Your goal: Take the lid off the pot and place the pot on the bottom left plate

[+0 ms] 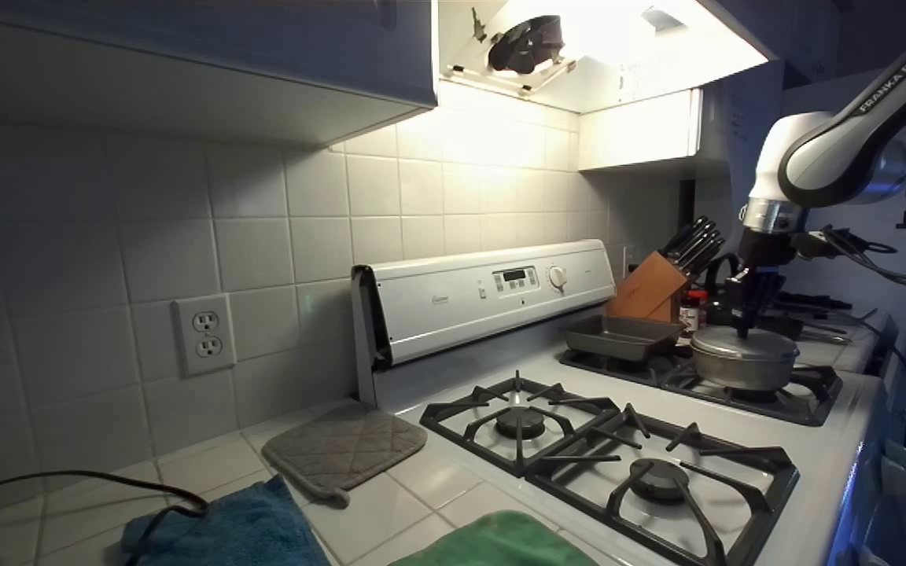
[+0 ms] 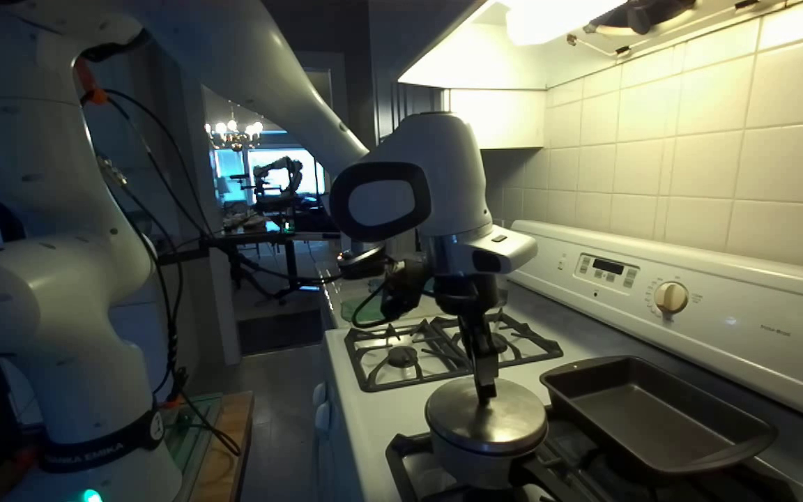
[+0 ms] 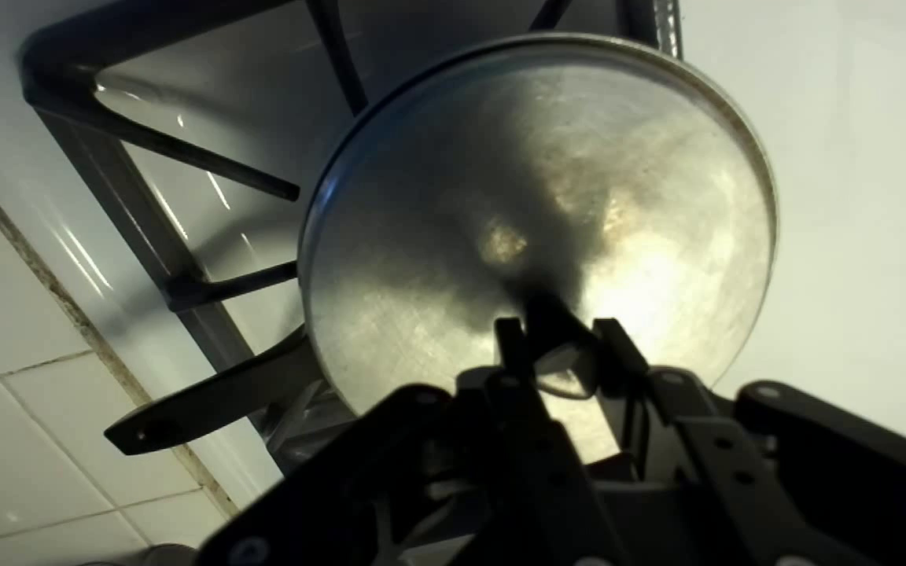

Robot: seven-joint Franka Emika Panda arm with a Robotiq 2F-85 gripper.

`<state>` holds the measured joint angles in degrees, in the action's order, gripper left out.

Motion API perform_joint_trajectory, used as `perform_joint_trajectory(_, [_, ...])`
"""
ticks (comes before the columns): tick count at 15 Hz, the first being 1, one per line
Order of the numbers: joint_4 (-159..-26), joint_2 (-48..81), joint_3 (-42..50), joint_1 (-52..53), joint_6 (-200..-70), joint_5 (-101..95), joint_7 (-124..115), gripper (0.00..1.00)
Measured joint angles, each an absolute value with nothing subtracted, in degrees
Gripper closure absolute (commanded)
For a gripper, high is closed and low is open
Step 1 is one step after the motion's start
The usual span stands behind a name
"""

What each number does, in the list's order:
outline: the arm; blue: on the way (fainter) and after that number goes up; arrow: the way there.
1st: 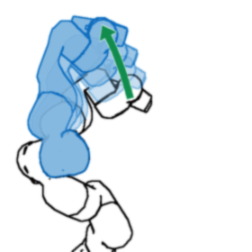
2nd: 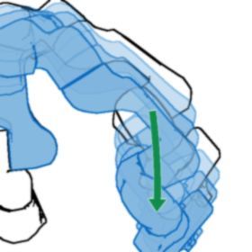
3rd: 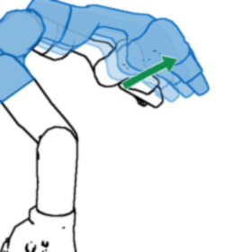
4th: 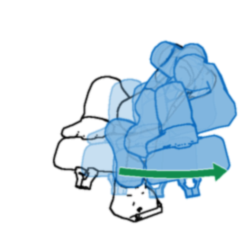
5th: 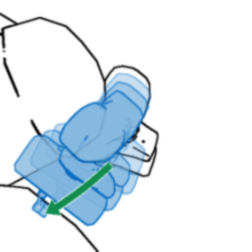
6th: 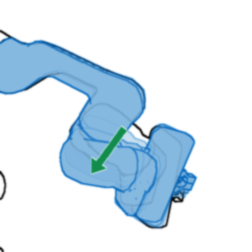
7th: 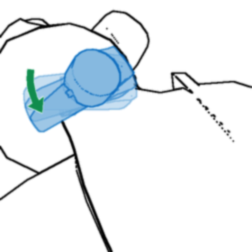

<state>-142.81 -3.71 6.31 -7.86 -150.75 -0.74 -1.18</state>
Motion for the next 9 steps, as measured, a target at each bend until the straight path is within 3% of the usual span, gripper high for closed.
perform_joint_trajectory(9, [-142.1,-3.7,6.3,-7.9,-150.8,1.5,-1.1,0.94])
